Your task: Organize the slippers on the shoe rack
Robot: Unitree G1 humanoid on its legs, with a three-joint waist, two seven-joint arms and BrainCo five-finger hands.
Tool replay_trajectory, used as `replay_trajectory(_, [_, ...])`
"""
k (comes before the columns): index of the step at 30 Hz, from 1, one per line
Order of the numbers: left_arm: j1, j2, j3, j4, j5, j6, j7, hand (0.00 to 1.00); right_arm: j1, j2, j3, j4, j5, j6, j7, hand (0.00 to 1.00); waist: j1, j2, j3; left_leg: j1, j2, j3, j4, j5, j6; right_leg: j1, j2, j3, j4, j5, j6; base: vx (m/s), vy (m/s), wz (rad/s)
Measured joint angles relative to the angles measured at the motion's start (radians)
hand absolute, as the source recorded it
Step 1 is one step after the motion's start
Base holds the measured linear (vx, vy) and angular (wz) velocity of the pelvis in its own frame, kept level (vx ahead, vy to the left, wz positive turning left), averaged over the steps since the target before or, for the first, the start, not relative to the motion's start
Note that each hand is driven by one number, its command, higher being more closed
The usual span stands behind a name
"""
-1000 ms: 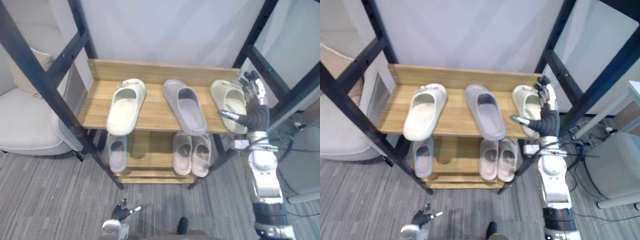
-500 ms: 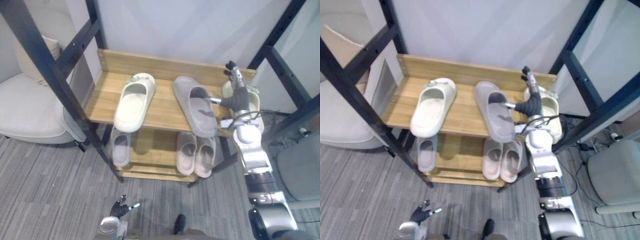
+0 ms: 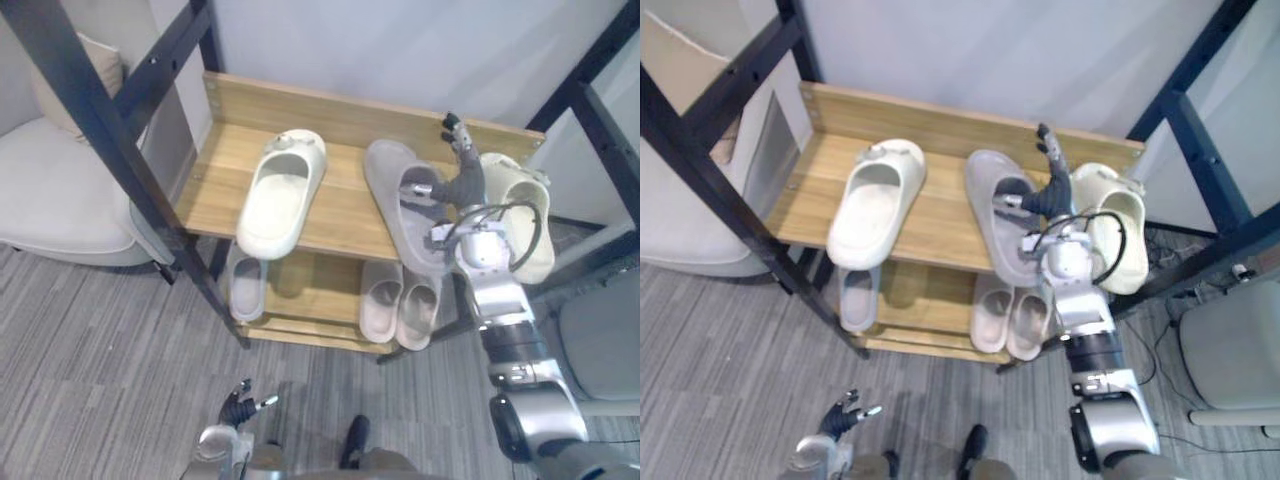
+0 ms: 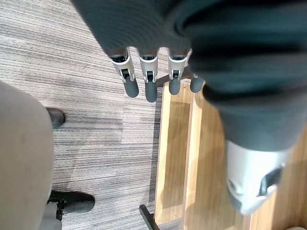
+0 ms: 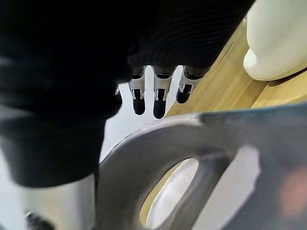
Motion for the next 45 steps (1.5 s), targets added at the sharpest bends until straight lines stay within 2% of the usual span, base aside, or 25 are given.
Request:
replay_trajectory(9, [0.0, 0.0, 0.0, 0.0, -0.006, 0.0, 0.0, 0.0, -0.018, 0.019, -0.035, 0.039, -0.025, 0.008, -0.001, 0.0, 0.002, 0.0, 0.001, 0.001, -0.006, 0.001, 0.0, 0.0, 0.0, 0.001, -0.006, 0.002, 0.0, 0.0, 0.0, 0.0, 0.0, 0.0])
replay_trajectory(18, [-0.003, 0.006, 0.0, -0.023, -0.034, -0.002, 0.0, 0.0, -0.123, 0.017, -0.023, 0.155, -0.023, 0.014, 0.04, 0.0, 0.014, -0.004, 0.044, -0.003, 0.0, 0.002, 0.0, 0.0, 0.0, 0.0, 0.0, 0.005, 0.0, 0.0, 0.001, 0.0, 0.0, 0.0])
replay_trajectory(19, [-0.004, 0.007, 0.0, -0.023, -0.035, -0.003, 0.0, 0.0, -0.14, 0.017, -0.017, 0.175, -0.022, 0.014, 0.05, 1.0, 0.015, -0.005, 0.045, -0.007, 0.002, 0.001, 0.0, 0.0, 0.0, -0.003, 0.002, 0.005, 0.0, 0.0, 0.0, 0.0, 0.0, 0.0])
replay_trajectory(25, [-0.006, 0.007, 0.0, -0.023, -0.036, -0.004, 0.0, 0.0, -0.192, 0.007, 0.015, 0.223, -0.011, 0.014, 0.078, 1.0, 0.017, -0.007, 0.046, -0.016, 0.005, 0.0, -0.012, 0.015, -0.008, -0.017, 0.004, 0.004, 0.0, 0.0, 0.0, 0.0, 0.0, 0.0])
replay_trajectory(30, [-0.013, 0.009, 0.001, -0.023, -0.037, -0.005, 0.001, 0.0, -0.203, 0.007, 0.033, 0.235, 0.019, -0.005, 0.074, 1.0, 0.028, -0.014, 0.05, -0.014, 0.011, -0.006, -0.019, 0.021, -0.012, -0.016, 0.009, -0.001, 0.0, 0.001, 0.0, 0.0, -0.006, 0.03])
replay_trajectory(36, [-0.013, 0.013, 0.002, -0.023, -0.038, -0.005, 0.001, 0.0, -0.202, 0.007, 0.044, 0.228, 0.034, -0.016, 0.066, 1.0, 0.027, -0.022, 0.052, -0.011, 0.01, -0.004, -0.019, 0.021, -0.012, -0.015, 0.008, 0.0, 0.0, 0.004, -0.005, 0.0, 0.0, 0.0])
replay_trajectory(45, [-0.014, 0.014, 0.003, -0.014, -0.036, -0.002, 0.001, 0.0, -0.041, 0.013, 0.044, 0.028, 0.102, -0.025, 0.076, 1.0, 0.014, -0.024, 0.052, 0.022, 0.005, -0.007, -0.02, 0.02, -0.012, 0.015, 0.002, -0.004, 0.0, 0.004, -0.005, 0.01, 0.0, 0.01])
